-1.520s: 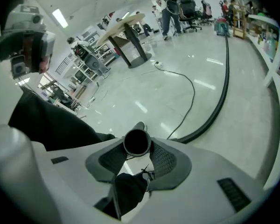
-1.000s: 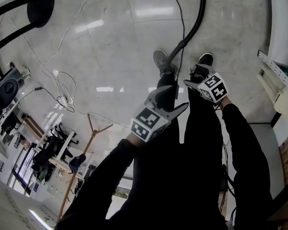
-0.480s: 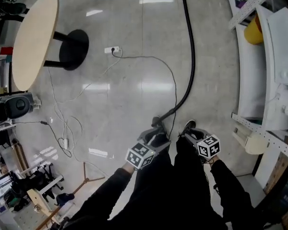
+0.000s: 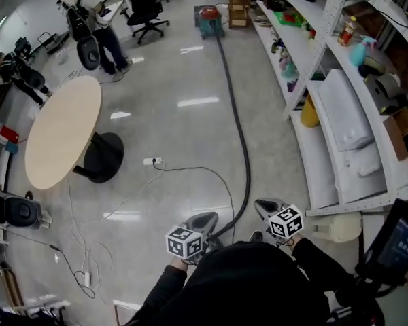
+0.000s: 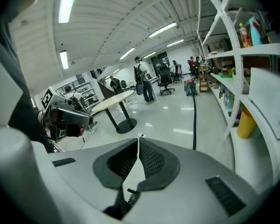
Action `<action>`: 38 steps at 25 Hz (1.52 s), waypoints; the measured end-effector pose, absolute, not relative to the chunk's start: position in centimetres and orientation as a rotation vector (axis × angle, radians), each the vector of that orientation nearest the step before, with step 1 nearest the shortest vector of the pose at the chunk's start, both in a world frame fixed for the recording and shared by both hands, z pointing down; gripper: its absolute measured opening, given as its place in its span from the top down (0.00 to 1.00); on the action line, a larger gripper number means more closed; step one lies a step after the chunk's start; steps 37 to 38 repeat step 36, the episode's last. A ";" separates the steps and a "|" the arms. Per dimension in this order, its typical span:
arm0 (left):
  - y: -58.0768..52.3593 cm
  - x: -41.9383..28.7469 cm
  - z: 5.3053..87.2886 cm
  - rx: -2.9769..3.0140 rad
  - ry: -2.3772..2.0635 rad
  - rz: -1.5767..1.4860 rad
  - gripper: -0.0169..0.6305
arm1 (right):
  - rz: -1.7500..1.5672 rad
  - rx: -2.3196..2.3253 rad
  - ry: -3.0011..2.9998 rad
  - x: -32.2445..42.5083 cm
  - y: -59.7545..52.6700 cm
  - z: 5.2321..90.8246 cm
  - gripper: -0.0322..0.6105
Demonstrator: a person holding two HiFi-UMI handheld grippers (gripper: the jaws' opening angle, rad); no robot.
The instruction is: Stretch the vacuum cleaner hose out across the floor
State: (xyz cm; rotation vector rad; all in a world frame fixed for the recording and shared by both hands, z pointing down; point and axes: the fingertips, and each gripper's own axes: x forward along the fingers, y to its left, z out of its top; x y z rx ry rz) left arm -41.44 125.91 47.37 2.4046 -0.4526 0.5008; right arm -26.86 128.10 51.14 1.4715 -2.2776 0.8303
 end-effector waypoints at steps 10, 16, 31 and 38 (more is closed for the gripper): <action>130.9 -45.1 51.7 2.332 -0.335 0.576 0.92 | 0.819 1.383 -2.232 -34.3 131.1 50.5 0.92; 132.6 -48.5 52.6 2.296 -0.452 0.644 0.92 | 0.885 1.343 -2.230 -35.8 134.8 51.8 0.92; 147.2 -37.6 51.4 2.182 -0.834 0.570 0.92 | 0.934 0.912 -2.360 -29.3 149.6 56.8 0.92; 151.8 -41.5 49.0 2.135 -0.938 0.585 0.92 | 0.919 0.792 -2.408 -32.6 153.9 54.7 0.92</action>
